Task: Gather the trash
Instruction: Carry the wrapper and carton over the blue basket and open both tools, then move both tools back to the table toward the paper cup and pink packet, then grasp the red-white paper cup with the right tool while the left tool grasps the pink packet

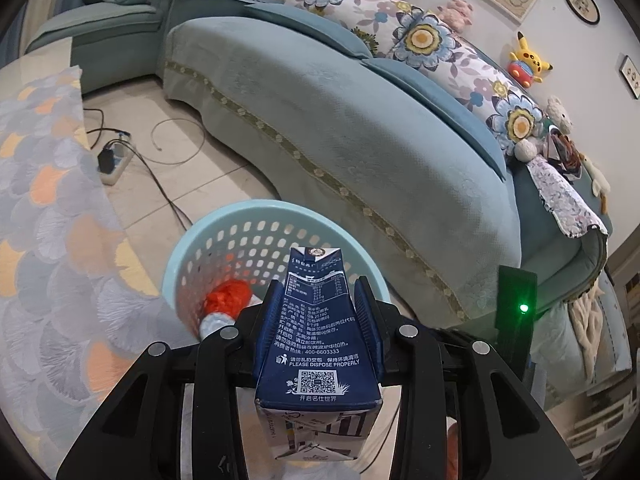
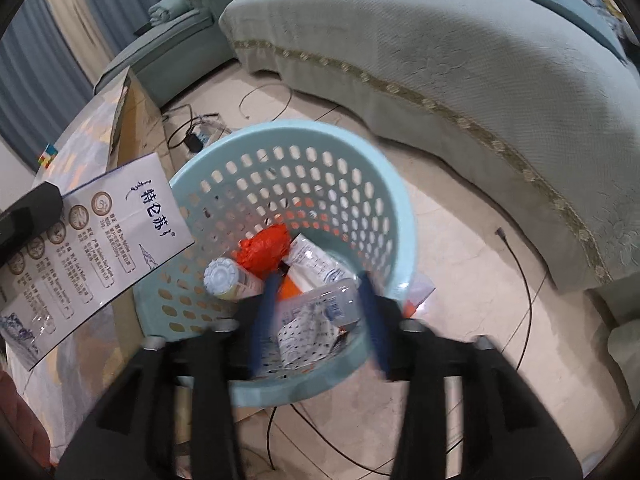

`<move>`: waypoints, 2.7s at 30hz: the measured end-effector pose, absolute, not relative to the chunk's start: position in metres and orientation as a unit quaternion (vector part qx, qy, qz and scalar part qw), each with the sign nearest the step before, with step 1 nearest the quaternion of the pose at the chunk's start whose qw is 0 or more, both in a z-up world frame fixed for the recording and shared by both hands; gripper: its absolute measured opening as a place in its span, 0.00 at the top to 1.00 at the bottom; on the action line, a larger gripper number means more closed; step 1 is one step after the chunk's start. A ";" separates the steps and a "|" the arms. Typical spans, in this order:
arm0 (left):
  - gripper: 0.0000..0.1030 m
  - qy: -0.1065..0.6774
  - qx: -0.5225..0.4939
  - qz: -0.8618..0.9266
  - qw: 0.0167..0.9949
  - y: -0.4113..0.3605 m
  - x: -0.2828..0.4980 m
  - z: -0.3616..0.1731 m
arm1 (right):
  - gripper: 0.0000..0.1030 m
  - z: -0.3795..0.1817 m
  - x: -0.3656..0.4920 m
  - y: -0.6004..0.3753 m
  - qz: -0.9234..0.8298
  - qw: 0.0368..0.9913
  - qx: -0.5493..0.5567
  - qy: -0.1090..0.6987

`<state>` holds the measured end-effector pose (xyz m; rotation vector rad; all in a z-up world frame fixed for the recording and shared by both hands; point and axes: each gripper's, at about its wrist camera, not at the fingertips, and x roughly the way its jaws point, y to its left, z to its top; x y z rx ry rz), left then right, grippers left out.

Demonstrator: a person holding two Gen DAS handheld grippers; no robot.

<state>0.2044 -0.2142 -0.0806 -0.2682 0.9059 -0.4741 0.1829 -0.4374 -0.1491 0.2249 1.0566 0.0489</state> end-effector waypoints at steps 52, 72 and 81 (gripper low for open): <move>0.26 0.322 -0.197 0.290 0.879 0.262 0.053 -0.051 | 0.38 -0.038 0.170 0.036 0.362 0.869 -0.046 0.335; 0.32 0.335 -0.265 0.282 0.859 0.326 0.068 -0.089 | 0.37 -0.072 0.207 0.186 0.462 0.794 -0.029 0.393; 0.45 0.320 -0.302 0.275 0.855 0.338 0.062 -0.095 | 0.31 -0.088 0.209 0.222 0.468 0.777 -0.038 0.420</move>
